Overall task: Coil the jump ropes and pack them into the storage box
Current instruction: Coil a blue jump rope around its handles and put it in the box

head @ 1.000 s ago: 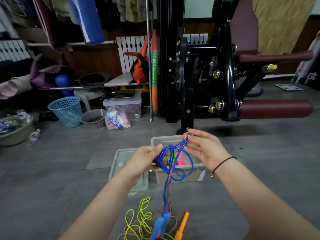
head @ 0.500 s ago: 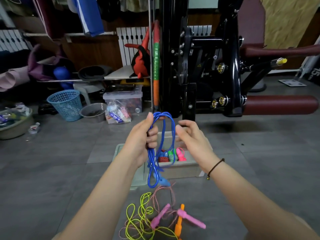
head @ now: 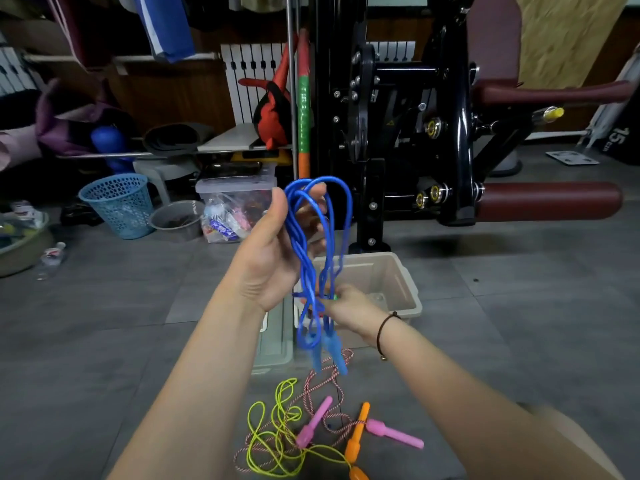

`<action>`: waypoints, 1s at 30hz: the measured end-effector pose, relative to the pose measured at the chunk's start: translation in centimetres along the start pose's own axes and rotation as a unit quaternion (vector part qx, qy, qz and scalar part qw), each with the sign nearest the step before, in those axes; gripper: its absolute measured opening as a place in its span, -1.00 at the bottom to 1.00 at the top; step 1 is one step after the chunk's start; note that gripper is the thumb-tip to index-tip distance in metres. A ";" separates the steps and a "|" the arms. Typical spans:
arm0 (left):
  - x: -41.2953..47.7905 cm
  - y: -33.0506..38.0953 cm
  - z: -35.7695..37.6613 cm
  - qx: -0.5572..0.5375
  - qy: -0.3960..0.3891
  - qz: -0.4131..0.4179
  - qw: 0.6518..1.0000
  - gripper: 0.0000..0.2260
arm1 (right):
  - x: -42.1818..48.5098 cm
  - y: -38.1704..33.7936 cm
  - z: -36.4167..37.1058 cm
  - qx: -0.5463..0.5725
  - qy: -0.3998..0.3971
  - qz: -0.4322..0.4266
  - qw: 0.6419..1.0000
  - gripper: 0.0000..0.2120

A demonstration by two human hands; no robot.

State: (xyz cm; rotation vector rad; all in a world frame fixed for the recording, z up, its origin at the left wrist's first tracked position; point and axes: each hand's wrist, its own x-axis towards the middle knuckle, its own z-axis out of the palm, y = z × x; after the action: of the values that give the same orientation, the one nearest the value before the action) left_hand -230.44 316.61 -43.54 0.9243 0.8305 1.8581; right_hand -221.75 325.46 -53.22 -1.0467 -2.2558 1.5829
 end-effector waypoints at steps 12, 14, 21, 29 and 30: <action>-1.5 -1.9 -7.1 0.578 0.122 -0.274 0.759 -0.66 | -1.8 -2.2 -2.8 0.400 -0.161 0.084 0.899 -0.60; -2.5 -3.1 -5.7 0.577 0.097 -0.308 0.750 -0.65 | -1.8 -2.6 -3.1 0.479 -0.135 0.082 0.864 -0.57; -8.0 -8.5 -2.6 0.225 -0.016 -0.335 0.915 -0.49 | -1.4 -3.6 -3.7 0.708 -0.011 0.062 0.703 -0.51; -9.9 -12.9 -1.8 0.248 0.076 -0.223 0.940 -0.44 | -1.9 -4.2 -4.2 0.820 0.097 0.104 0.555 -0.59; -9.8 -12.8 -1.8 0.264 0.087 -0.209 0.938 -0.45 | -2.2 -4.6 -4.0 0.819 0.097 0.110 0.555 -0.60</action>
State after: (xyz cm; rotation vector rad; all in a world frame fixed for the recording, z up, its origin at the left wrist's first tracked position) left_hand -223.43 312.50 -57.54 0.8196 1.5560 1.3747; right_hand -220.00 326.21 -47.04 -0.6511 0.1642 2.3135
